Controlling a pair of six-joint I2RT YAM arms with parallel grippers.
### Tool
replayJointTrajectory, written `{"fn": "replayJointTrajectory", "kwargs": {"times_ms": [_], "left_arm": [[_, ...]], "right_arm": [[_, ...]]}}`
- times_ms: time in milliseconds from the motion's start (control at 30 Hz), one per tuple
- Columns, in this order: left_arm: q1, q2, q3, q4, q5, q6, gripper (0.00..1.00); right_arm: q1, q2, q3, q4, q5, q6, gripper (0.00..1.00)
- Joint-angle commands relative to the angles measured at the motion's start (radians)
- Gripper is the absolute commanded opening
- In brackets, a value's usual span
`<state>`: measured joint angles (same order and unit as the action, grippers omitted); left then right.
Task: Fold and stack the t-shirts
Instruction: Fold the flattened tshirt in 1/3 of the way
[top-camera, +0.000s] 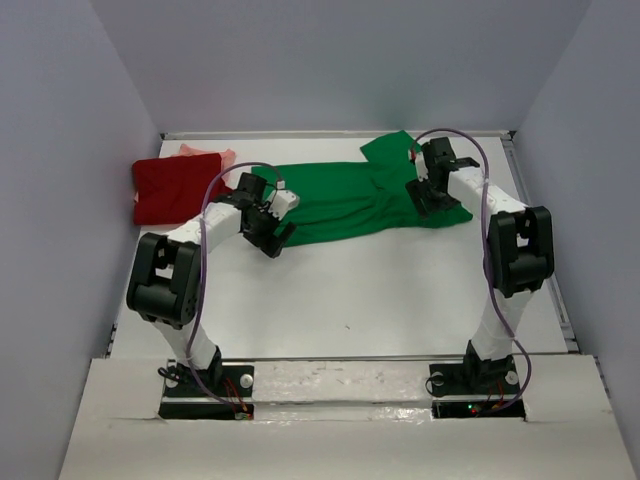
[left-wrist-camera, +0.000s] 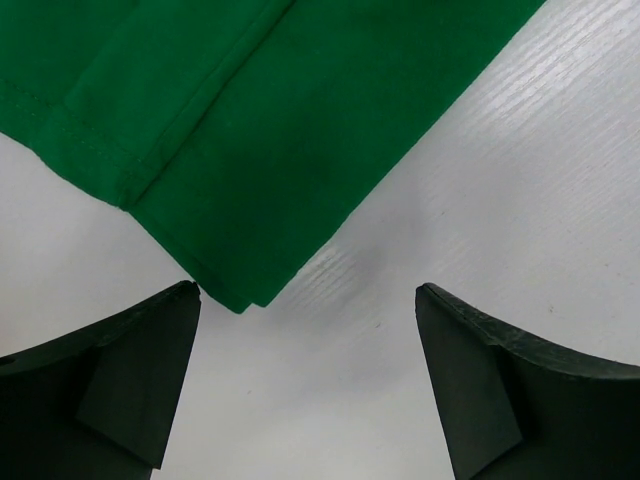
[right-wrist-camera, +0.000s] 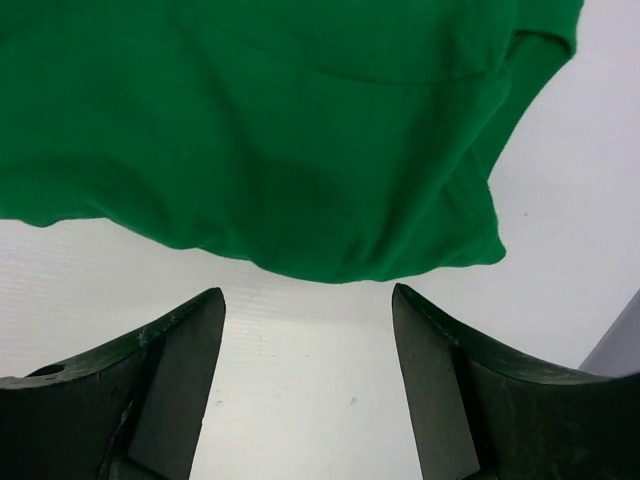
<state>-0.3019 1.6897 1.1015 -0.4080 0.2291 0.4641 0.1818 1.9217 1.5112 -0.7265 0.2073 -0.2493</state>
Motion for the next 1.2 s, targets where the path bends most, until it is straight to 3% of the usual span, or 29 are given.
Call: {"fn": "replayJointTrajectory", "kwargs": {"times_ms": [0, 167, 367, 400, 500, 633, 800, 1033, 1167], "left_arm": [[-0.009, 0.022, 0.037, 0.006, 0.006, 0.019, 0.98], [-0.026, 0.056, 0.029, 0.017, -0.056, 0.022, 0.94], [-0.025, 0.096, 0.034, 0.018, -0.071, 0.025, 0.56], [-0.026, 0.100, 0.041, 0.018, -0.073, 0.025, 0.43], [-0.026, 0.102, 0.050, 0.012, -0.094, 0.024, 0.23], [-0.032, 0.102, 0.063, 0.003, -0.126, 0.028, 0.18], [-0.036, 0.093, 0.063, -0.012, -0.158, 0.039, 0.00], [-0.039, 0.059, 0.052, -0.029, -0.180, 0.047, 0.00], [-0.037, 0.047, 0.049, -0.038, -0.178, 0.045, 0.00]], "right_arm": [[-0.027, 0.007, 0.050, -0.027, 0.021, -0.005, 0.73], [-0.045, -0.016, 0.072, -0.037, 0.038, -0.021, 0.73], [-0.056, -0.039, 0.081, -0.056, 0.035, -0.038, 0.73], [-0.065, -0.043, 0.080, -0.059, 0.037, -0.042, 0.73], [-0.065, -0.041, 0.072, -0.060, 0.043, -0.047, 0.72], [-0.084, -0.046, 0.046, -0.074, 0.014, -0.042, 0.72], [-0.116, -0.021, 0.043, -0.093, -0.037, -0.016, 0.70], [-0.192, 0.060, 0.112, -0.139, -0.025, 0.037, 0.66], [-0.223, 0.108, 0.155, -0.159, -0.048, 0.053, 0.58]]}}
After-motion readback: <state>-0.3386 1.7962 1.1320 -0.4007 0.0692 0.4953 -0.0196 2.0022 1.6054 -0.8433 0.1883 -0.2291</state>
